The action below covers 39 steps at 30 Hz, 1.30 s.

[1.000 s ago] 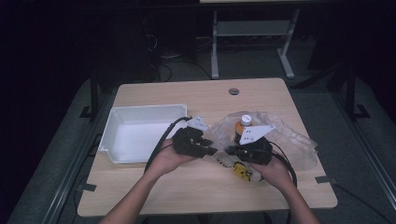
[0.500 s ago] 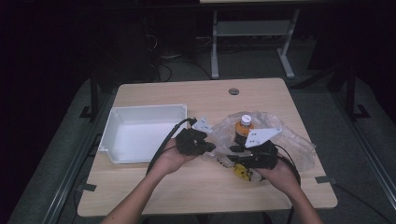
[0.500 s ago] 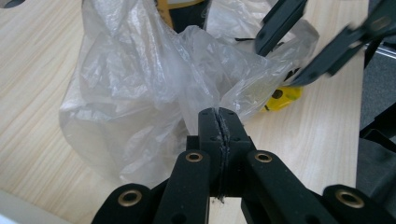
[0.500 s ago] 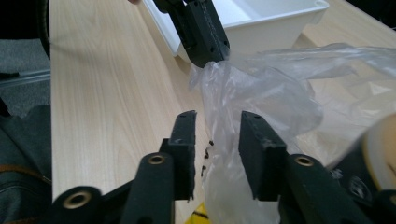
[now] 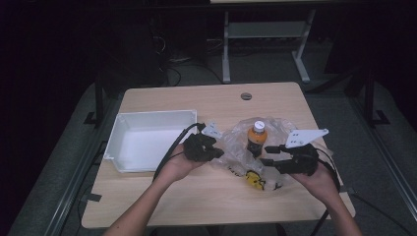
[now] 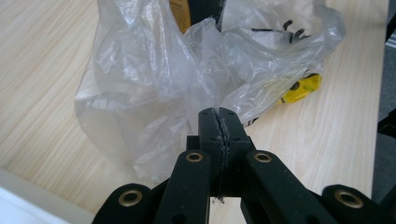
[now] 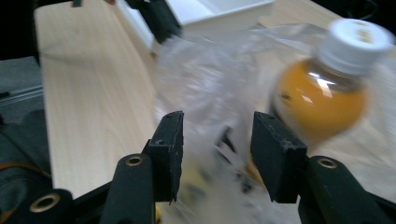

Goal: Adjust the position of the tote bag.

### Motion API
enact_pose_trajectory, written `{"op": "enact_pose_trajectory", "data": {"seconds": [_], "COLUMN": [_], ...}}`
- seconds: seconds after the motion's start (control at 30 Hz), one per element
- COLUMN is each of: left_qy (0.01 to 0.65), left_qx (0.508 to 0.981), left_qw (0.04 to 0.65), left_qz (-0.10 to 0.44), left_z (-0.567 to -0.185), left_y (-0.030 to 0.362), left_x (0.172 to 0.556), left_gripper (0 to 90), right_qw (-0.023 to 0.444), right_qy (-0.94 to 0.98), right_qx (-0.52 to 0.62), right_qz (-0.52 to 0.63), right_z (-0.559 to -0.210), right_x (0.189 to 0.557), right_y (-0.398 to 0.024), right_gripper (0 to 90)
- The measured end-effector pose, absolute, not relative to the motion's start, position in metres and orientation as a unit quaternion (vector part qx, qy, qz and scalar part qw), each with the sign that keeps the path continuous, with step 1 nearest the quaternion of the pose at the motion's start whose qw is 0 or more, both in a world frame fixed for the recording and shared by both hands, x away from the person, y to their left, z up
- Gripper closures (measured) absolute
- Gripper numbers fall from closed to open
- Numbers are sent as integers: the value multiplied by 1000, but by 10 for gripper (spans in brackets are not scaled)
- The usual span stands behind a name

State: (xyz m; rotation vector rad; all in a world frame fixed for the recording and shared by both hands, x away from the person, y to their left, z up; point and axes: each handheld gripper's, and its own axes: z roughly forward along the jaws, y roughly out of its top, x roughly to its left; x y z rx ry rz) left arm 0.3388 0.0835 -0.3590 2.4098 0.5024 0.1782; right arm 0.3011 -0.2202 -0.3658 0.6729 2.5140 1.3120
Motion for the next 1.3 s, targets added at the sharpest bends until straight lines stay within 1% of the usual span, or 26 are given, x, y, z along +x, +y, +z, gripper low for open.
{"op": "enact_pose_trajectory", "data": {"seconds": [0.33,0.63,0.77,0.87,0.93,1.0,1.13,1.23,1.3], "left_qy": [197,196,198,198,201,200,205,217,223], "left_qx": [924,924,924,925,925,926,925,924,924], "left_qw": [320,319,317,314,314,310,307,303,299], "left_qz": [73,78,79,80,81,81,85,86,88], "left_z": [-360,-360,-359,-359,-360,-360,-360,-362,-365], "left_y": [88,91,94,95,96,96,97,98,98], "left_x": [342,343,344,346,347,348,352,356,360], "left_gripper": [899,899,899,899,899,899,899,900,900], "right_qw": [149,184,182,177,175,175,166,154,150], "right_qy": [855,858,862,869,873,878,881,883,881], "right_qx": [267,285,291,292,293,291,294,295,295], "right_qz": [420,386,372,359,348,337,331,331,337], "right_z": [-359,-353,-355,-358,-361,-362,-365,-368,-369], "right_x": [318,336,348,359,365,370,377,381,383], "right_y": [-252,-268,-273,-274,-273,-272,-271,-271,-272], "right_gripper": [508,493,492,507,538,592,779,890,898]}}
